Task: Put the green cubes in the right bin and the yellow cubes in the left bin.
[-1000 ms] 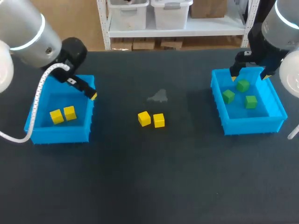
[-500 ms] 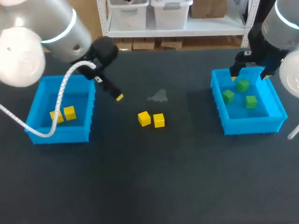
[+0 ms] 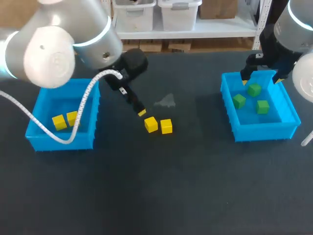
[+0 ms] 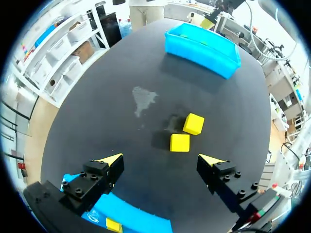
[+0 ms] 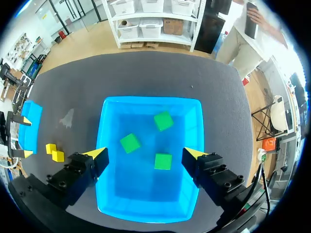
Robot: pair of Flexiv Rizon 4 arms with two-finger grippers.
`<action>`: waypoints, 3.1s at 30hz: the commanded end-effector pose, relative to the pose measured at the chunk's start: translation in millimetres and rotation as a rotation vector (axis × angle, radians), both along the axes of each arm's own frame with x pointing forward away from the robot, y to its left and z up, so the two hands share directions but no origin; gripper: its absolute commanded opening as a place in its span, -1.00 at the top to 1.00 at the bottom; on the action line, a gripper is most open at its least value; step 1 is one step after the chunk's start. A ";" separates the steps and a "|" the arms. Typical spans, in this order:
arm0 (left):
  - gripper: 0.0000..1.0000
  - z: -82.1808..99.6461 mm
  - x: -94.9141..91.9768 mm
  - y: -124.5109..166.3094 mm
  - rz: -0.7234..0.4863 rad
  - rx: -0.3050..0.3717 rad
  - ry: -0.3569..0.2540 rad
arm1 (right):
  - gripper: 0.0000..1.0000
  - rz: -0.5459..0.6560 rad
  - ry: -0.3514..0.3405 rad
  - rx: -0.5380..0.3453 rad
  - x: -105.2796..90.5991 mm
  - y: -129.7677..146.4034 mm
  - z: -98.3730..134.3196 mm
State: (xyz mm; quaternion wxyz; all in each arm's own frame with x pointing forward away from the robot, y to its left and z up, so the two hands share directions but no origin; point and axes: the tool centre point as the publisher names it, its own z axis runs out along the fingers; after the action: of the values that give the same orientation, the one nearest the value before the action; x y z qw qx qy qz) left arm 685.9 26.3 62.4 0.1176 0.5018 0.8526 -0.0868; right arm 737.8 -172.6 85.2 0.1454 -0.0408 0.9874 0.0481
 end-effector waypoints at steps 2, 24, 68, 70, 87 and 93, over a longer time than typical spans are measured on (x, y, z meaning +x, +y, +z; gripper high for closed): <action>-1.00 -13.4 5.0 -14.0 -0.016 0.027 0.017 | -1.00 -0.001 -0.004 0.000 -1.7 -0.4 0.3; -1.00 -46.3 -25.9 -37.6 -0.090 0.097 0.068 | -1.00 -0.001 -0.004 0.000 -1.7 -0.4 0.3; 1.00 -50.1 3.4 -13.7 -0.003 0.138 0.027 | -1.00 -0.001 -0.004 0.000 -1.7 -0.4 0.3; 1.00 -43.2 6.8 -8.2 0.017 0.126 0.020 | -1.00 -0.001 -0.004 0.000 -1.7 -0.4 0.3; 1.00 31.9 46.1 86.8 0.319 0.002 -0.097 | -1.00 -0.001 -0.004 0.000 -1.7 -0.4 0.3; 1.00 31.1 36.5 127.2 0.401 0.009 -0.105 | -1.00 -0.001 -0.004 0.000 -1.7 -0.4 0.3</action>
State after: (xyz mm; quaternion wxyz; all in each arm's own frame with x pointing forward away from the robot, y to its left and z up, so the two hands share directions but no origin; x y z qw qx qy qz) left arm 738.3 134.9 92.5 0.1375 0.3329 0.9327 -0.0173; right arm 737.8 -172.6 85.2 0.1454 -0.0408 0.9874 0.0481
